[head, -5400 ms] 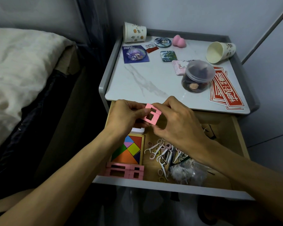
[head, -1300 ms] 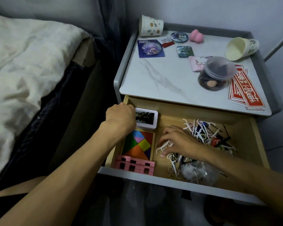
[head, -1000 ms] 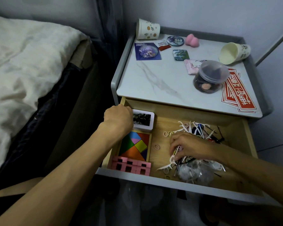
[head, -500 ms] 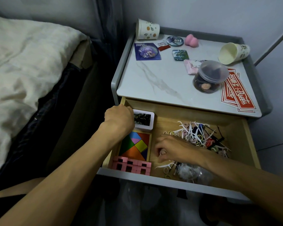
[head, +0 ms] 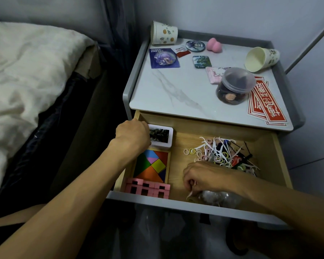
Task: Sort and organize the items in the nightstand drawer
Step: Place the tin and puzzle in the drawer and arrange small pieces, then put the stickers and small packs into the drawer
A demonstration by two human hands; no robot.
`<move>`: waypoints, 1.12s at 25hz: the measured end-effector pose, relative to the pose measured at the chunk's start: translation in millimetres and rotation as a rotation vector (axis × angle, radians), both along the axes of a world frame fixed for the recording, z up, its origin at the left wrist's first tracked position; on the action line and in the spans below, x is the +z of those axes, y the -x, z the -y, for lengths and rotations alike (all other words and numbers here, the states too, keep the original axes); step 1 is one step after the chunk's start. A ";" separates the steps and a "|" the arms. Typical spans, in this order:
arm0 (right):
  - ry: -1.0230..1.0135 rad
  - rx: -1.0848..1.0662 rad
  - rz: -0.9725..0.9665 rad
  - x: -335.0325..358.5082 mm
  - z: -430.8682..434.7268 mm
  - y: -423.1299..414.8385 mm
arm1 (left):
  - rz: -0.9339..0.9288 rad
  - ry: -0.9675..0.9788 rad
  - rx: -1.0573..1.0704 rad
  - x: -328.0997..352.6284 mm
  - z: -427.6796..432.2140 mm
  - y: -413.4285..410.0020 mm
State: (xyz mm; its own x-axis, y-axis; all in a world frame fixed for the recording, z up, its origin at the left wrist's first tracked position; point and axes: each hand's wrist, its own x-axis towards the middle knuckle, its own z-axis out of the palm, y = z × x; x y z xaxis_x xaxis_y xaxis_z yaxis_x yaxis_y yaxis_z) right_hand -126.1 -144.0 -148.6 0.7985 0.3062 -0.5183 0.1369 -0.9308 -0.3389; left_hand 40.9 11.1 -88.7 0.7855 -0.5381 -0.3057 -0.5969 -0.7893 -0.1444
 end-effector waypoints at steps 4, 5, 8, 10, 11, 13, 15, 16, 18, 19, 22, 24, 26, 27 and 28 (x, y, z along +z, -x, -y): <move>-0.006 -0.118 0.115 2.7 9.5 -3.2 | 0.011 0.000 -0.010 0.5 0.3 0.9; 0.006 -0.158 0.250 0.0 10.6 -8.5 | 0.013 0.004 -0.013 0.6 0.4 0.8; 0.107 -0.279 0.485 -11.7 13.8 -29.9 | 0.004 0.020 -0.012 1.4 -0.6 0.6; 0.120 -0.326 0.459 -20.0 19.0 -36.5 | -0.015 0.035 -0.012 2.7 -1.5 0.5; 0.113 -0.321 0.453 -23.2 23.3 -36.0 | -0.029 0.041 -0.009 3.7 -1.6 0.4; 0.087 -0.311 0.437 -25.8 34.3 -29.6 | -0.052 0.040 0.003 6.1 -1.8 0.6; 0.074 -0.334 0.395 -21.9 45.1 -20.3 | -0.061 0.042 0.023 8.3 -1.0 1.2; 0.073 -0.348 0.386 -18.9 49.5 -16.2 | -0.049 0.043 0.026 9.0 -0.7 1.7; 0.045 -0.385 0.410 -12.8 54.8 -10.1 | 0.011 0.044 0.013 11.1 -1.8 4.8; 0.013 -0.410 0.433 -7.9 54.4 -7.9 | 0.050 0.044 0.000 12.9 -1.8 7.2; -0.072 -0.469 0.496 20.4 45.8 -9.3 | 0.111 0.075 -0.008 20.7 4.3 10.2; -0.081 -0.459 0.566 47.1 38.8 -14.4 | 0.053 0.243 0.031 27.7 11.2 9.3; -0.083 -0.449 0.644 74.9 34.3 -19.7 | -0.093 0.510 0.049 40.0 17.8 9.7; -0.086 -0.454 0.673 87.9 33.9 -21.9 | -0.194 0.668 0.055 48.9 21.6 11.4; -0.090 -0.464 0.686 99.0 34.0 -24.3 | -0.305 0.816 0.080 57.7 24.7 13.0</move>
